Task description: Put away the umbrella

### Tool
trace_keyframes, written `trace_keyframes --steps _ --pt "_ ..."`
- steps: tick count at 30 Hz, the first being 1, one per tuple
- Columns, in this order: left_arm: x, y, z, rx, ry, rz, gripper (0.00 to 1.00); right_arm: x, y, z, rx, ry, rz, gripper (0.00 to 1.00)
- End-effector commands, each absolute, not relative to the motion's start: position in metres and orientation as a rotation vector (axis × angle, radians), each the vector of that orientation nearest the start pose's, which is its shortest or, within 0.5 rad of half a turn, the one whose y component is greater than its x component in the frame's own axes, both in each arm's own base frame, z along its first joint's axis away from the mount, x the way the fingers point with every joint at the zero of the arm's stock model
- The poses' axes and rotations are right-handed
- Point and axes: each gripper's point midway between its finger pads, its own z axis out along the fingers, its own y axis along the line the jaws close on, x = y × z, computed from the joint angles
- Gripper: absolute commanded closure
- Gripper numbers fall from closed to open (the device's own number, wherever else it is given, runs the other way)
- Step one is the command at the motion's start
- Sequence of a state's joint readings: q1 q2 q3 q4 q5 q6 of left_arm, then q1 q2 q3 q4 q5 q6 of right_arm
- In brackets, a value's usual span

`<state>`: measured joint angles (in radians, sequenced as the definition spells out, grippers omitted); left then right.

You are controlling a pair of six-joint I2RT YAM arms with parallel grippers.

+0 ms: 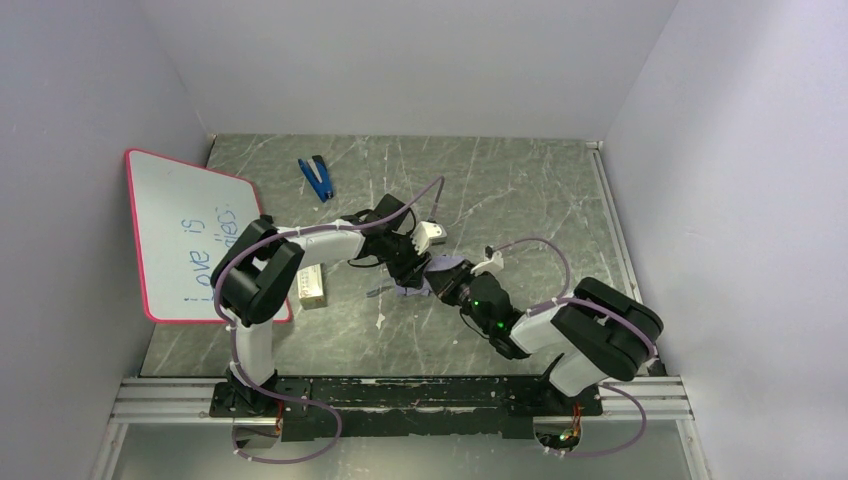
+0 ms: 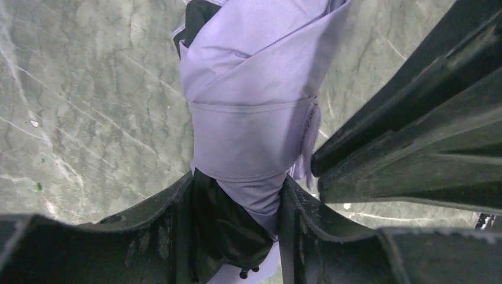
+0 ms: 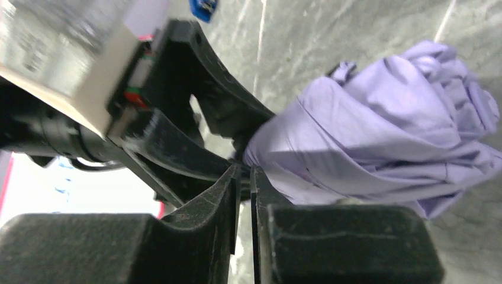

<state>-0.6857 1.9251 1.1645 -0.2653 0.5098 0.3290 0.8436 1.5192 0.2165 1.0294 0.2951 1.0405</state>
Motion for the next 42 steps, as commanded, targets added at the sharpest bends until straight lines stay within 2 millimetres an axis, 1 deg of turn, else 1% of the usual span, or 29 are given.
trace_keyframes --steps 1,7,10,15,20,24,28,30,35,37,42 --pt "0.268 -0.258 -0.058 1.503 2.425 -0.436 0.95 0.27 0.273 0.107 0.449 1.773 1.142 0.83" --pt "0.268 -0.258 -0.057 1.502 2.424 -0.44 0.95 0.272 0.27 0.09 0.469 1.811 1.114 0.83" --pt "0.268 -0.258 -0.056 1.499 2.423 -0.436 0.95 0.27 0.269 0.086 0.465 1.821 1.108 0.83" --pt "0.268 -0.259 -0.056 1.498 2.42 -0.444 0.95 0.266 0.258 0.093 0.448 1.791 1.086 0.83" --pt "0.269 -0.26 -0.055 1.497 2.417 -0.448 0.95 0.266 0.245 0.113 0.399 1.741 1.036 0.78" --pt "0.269 -0.26 -0.055 1.498 2.418 -0.448 0.95 0.263 0.24 0.123 0.322 1.767 0.972 0.77" --pt "0.269 -0.26 -0.055 1.498 2.416 -0.448 0.95 0.254 0.235 0.115 0.221 1.83 0.901 0.76" --pt "0.269 -0.261 -0.054 1.498 2.415 -0.45 0.95 0.248 0.236 0.109 0.177 1.863 0.893 0.78" --pt "0.268 -0.26 -0.054 1.498 2.417 -0.452 0.95 0.237 0.241 0.093 0.125 1.941 0.91 0.94" --pt "0.268 -0.261 -0.054 1.498 2.415 -0.452 0.95 0.234 0.244 0.088 0.106 1.963 0.924 0.99" --pt "0.269 -0.26 -0.054 1.497 2.416 -0.452 0.95 0.237 0.254 0.083 0.097 1.987 0.937 1.0"
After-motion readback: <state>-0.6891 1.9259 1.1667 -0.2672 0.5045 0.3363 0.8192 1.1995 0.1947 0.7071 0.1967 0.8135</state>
